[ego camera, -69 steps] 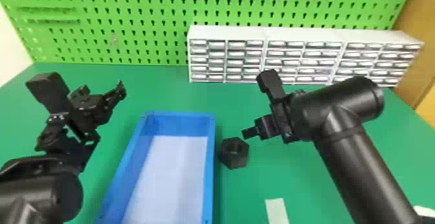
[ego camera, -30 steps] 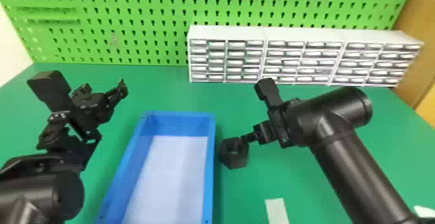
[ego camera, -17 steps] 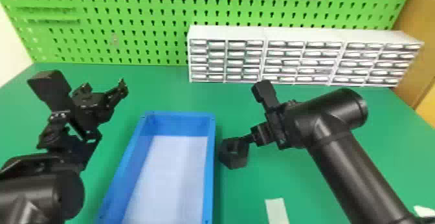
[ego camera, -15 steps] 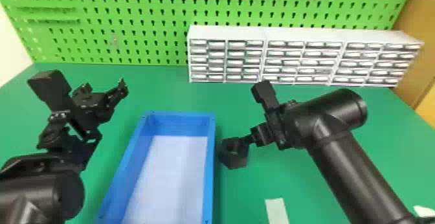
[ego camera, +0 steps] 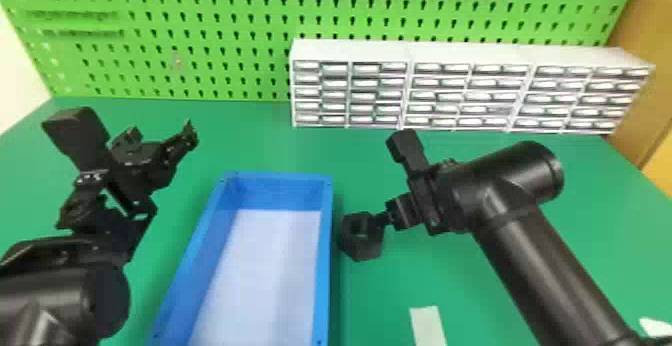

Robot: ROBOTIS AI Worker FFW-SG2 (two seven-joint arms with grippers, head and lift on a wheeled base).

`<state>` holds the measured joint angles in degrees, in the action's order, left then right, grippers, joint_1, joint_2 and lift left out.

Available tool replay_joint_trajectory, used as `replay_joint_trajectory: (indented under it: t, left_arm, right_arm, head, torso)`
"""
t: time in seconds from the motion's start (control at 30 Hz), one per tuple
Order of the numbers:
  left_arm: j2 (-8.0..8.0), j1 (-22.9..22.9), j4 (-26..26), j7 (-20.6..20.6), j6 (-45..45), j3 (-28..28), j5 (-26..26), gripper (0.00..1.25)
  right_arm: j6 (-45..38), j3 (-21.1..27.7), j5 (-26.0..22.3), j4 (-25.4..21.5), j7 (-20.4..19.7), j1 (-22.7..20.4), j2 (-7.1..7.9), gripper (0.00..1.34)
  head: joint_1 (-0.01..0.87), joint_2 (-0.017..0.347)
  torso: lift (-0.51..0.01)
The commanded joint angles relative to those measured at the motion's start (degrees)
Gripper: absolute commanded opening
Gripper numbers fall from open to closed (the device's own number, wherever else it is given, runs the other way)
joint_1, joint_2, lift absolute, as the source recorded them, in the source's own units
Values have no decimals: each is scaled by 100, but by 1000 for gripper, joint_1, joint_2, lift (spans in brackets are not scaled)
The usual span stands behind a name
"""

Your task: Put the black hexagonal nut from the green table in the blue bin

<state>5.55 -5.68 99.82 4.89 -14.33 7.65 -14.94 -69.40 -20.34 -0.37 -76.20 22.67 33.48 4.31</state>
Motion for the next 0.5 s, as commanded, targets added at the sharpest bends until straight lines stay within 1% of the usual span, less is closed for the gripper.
replay_joint_trajectory:
  t: [0.0, 0.47]
  left_arm:
    - [-1, -4, 2, 12, 0, 0, 0, 985]
    - [-1, -21, 2, 12, 0, -18, 0, 985]
  right_arm:
    - [32, -14, -6, 35, 0, -8, 0, 815]
    - [208, -58, -59, 202, 0, 1, -9, 815]
  head:
    - [666, 32]
    - [666, 32]
  torso:
    - [-100]
    - [-100]
